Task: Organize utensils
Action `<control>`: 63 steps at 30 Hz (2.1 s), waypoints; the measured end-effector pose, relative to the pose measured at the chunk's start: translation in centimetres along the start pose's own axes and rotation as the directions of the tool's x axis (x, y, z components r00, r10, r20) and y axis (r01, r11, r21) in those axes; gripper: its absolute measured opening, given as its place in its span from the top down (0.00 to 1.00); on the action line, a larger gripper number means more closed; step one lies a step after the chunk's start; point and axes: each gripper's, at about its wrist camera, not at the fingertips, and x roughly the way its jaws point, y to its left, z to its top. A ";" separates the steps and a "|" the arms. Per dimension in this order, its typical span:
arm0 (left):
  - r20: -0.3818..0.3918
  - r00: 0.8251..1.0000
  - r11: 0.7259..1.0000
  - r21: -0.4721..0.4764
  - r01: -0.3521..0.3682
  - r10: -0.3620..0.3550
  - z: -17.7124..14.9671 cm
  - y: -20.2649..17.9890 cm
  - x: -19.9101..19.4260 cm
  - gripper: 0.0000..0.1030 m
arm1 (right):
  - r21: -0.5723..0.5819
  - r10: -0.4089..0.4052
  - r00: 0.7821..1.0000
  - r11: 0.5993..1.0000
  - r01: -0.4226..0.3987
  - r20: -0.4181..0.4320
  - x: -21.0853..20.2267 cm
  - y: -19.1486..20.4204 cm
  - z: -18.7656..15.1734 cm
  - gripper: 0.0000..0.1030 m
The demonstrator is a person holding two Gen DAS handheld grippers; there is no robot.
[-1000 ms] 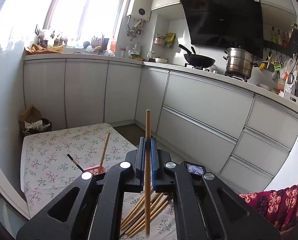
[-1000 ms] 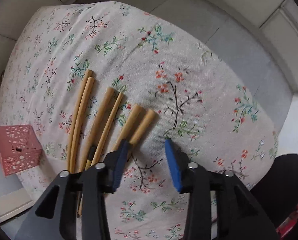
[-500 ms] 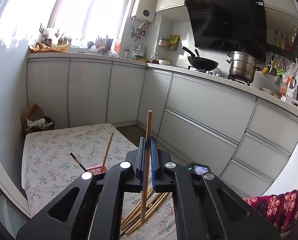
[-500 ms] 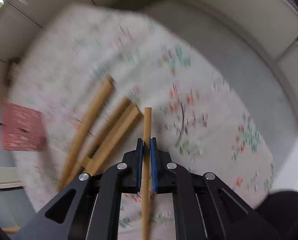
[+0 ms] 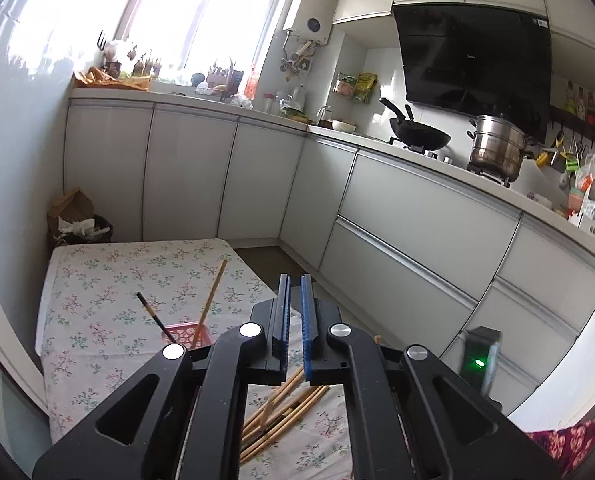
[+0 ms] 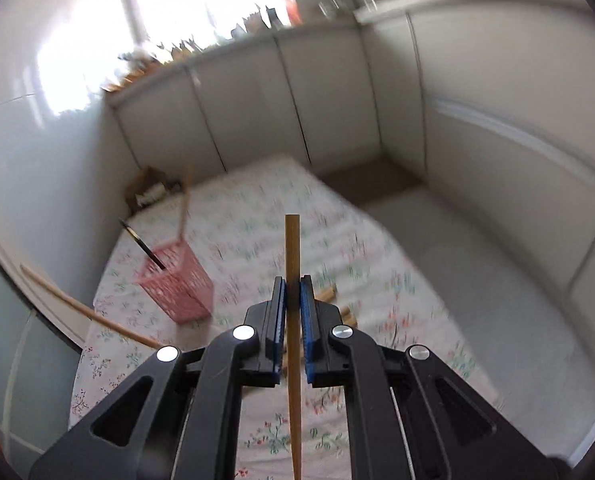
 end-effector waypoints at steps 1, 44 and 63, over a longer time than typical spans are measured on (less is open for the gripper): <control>-0.005 1.000 1.000 -0.006 -0.005 0.005 0.2 0.0 0.4 0.96 | -0.006 0.016 1.000 1.000 -0.016 0.021 -0.6 0.3 0.5 0.93; -0.800 0.530 0.955 0.179 -0.238 0.282 -17.4 9.7 22.9 0.94 | 0.157 0.112 0.992 0.982 -0.100 -0.065 1.0 -4.6 0.3 0.92; -0.249 0.960 0.990 -0.029 -0.138 0.127 -6.3 2.9 3.8 0.94 | 0.249 0.050 0.953 0.968 0.028 -0.299 3.3 -7.2 1.4 0.87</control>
